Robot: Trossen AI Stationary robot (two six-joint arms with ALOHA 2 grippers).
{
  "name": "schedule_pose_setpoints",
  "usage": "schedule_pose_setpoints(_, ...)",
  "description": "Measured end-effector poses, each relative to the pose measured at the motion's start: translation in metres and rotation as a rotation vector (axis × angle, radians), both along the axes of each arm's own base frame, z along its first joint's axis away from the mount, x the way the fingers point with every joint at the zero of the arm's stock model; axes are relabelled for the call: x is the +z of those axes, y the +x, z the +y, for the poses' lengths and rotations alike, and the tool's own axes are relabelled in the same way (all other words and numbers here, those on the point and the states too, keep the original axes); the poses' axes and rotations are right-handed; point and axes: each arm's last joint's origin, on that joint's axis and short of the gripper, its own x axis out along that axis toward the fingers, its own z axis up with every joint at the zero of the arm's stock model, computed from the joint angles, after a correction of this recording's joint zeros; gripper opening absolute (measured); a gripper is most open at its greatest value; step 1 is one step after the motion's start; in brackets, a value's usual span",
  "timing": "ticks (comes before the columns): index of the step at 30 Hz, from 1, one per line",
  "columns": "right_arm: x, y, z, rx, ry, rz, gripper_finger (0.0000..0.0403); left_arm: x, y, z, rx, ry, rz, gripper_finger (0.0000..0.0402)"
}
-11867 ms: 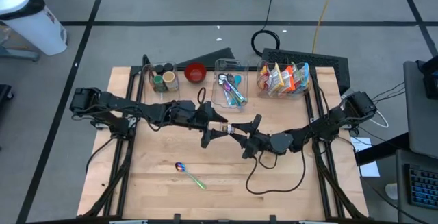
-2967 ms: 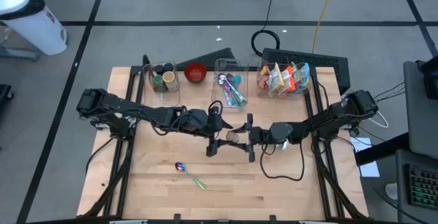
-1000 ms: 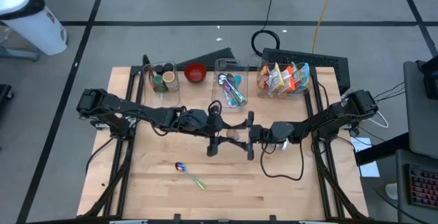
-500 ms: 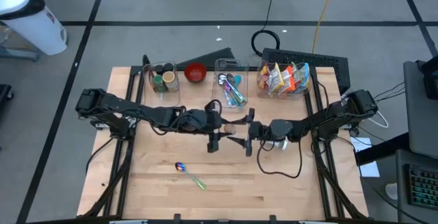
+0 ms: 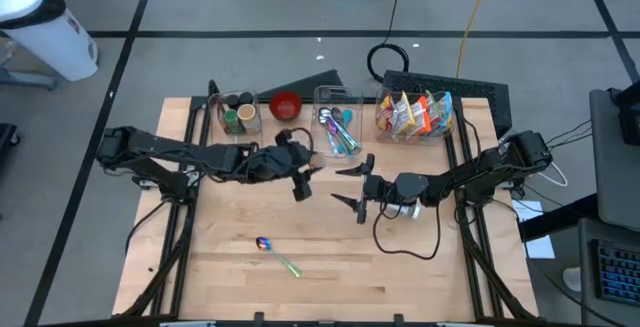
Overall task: Pick & Place Food Item
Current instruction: Put the yellow and white seasoning bottle into the left transparent bin
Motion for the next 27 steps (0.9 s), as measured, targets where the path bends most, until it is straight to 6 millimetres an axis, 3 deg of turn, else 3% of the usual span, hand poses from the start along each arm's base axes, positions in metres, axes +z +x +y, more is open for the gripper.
schedule_pose_setpoints(10,0.0,0.0,-0.002,-0.054,-0.015,0.004,0.0283,0.018,-0.038,0.035,0.254,0.018,0.064,0.0181)
schedule_pose_setpoints(16,-0.001,0.0,-0.002,-0.054,-0.015,0.012,0.0282,0.027,-0.073,0.063,0.433,-0.017,0.12,0.0181)
schedule_pose_setpoints(21,-0.001,0.0,-0.002,-0.055,-0.015,0.014,0.0281,0.017,-0.109,0.08,0.558,-0.065,0.112,0.0181)
schedule_pose_setpoints(27,-0.001,0.0,-0.003,-0.058,-0.007,0.011,0.0281,-0.017,-0.156,0.087,0.665,-0.15,0.027,0.0181)
